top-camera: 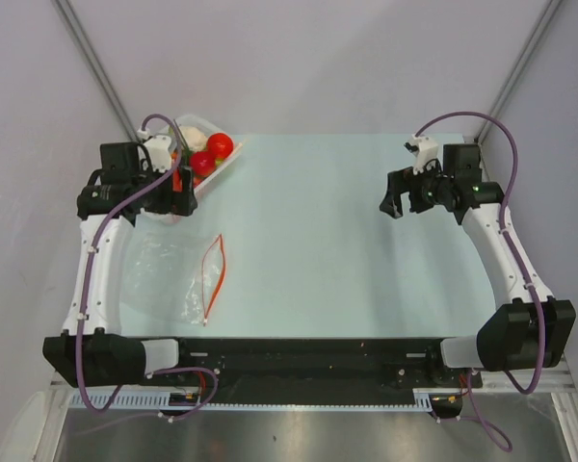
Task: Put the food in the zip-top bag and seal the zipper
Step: Pick up the zipper food storage bag at the center of the board.
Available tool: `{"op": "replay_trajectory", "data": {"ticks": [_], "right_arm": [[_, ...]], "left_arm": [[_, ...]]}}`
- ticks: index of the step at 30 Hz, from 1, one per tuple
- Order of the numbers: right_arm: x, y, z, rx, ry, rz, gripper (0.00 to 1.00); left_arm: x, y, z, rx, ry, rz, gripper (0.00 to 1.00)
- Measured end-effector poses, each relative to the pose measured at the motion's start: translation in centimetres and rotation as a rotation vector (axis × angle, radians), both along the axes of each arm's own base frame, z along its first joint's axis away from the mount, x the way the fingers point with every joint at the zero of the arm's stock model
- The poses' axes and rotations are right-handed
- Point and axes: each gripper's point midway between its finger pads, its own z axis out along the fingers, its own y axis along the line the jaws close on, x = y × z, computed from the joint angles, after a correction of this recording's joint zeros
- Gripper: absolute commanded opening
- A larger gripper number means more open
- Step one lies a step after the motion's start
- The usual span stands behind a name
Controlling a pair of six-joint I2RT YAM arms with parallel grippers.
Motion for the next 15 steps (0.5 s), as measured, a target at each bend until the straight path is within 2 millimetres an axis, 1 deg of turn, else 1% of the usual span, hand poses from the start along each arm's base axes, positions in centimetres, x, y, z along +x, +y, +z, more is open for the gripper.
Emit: {"op": "replay_trajectory", "data": {"ticks": [5,7,10,12,13,15], "right_arm": [[0.1,0.8,-0.3,0.001,0.006,0.016,1.00],[0.1,1.1,-0.5,0.004,0.011,0.022,1.00],[-0.1,1.6,-0.9,0.009,0.023,0.027,1.00],[-0.3,1.9,-1.3,0.011,0.033,0.033,1.00],[-0.4,2.1,-1.5,0.012,0.039,0.036,1.00],[-0.6,2.4,-1.9,0.013,0.049,0.042,1.00]], "left_arm": [[-0.5,0.5,-1.3,0.054,0.048,-0.028,1.00],[-0.8,0.7,-2.2,0.088,0.066,-0.042,1.00],[-1.5,0.3,-4.4,0.140,0.120,-0.082,0.99],[-2.1,-0.5,-6.2,0.179,0.162,-0.129,0.96],[-2.4,-0.9,-7.1,0.197,0.184,-0.153,0.92],[-2.8,-1.7,-8.8,0.228,0.226,-0.194,0.88]]}}
